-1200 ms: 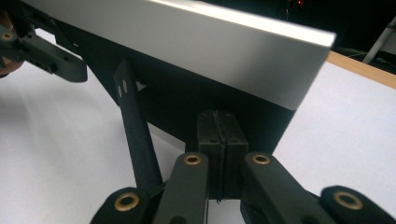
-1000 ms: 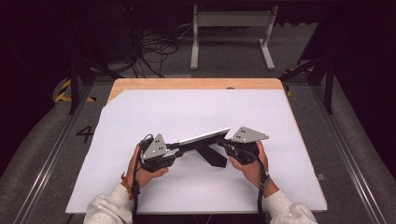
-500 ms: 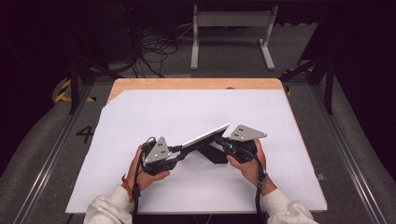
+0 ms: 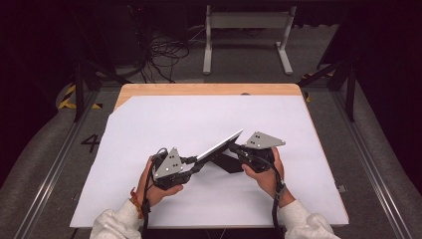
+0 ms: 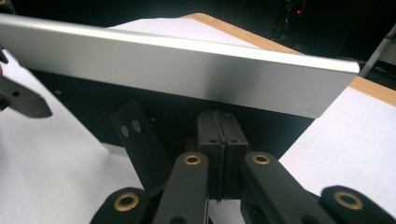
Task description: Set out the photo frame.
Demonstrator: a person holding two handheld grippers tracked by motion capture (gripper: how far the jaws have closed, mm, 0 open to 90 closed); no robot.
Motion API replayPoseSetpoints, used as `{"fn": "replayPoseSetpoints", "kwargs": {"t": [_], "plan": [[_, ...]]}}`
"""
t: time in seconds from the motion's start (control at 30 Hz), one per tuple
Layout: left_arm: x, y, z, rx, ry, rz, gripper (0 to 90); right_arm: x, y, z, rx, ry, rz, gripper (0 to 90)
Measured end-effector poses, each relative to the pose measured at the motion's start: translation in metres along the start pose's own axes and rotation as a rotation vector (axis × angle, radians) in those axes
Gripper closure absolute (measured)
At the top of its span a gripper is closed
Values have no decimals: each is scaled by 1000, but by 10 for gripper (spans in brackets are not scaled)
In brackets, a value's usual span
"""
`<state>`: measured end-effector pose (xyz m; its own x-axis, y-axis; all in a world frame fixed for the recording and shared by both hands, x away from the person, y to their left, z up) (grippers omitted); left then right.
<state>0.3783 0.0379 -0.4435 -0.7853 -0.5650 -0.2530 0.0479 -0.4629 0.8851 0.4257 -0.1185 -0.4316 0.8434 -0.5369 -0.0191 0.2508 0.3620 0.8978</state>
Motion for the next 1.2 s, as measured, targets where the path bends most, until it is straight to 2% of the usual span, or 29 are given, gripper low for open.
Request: {"fn": "replayPoseSetpoints", "kwargs": {"t": [0.7,0.9,1.2], "plan": [[7,1,-5,-10,7,-11,715,-4,8,-16,5,1,5,900],[8,-1,4,-15,-12,-26,731,-4,9,-15,10,6,8,899],[11,-3,5,-16,-33,-12,779,-6,11,-14,15,14,13,900]]}}
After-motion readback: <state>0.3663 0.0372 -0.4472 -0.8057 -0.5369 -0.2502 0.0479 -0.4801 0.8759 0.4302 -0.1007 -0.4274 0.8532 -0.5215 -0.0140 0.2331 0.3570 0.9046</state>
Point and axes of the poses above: each handheld gripper's, and its own axes: z roughly backward along the jaws, y roughly out of its top, x roughly to its right, the point moved 9 cm from there along -z, roughly forward along the jaws, and after that the axes turned 12 degrees about y, right-handed, at the moved point
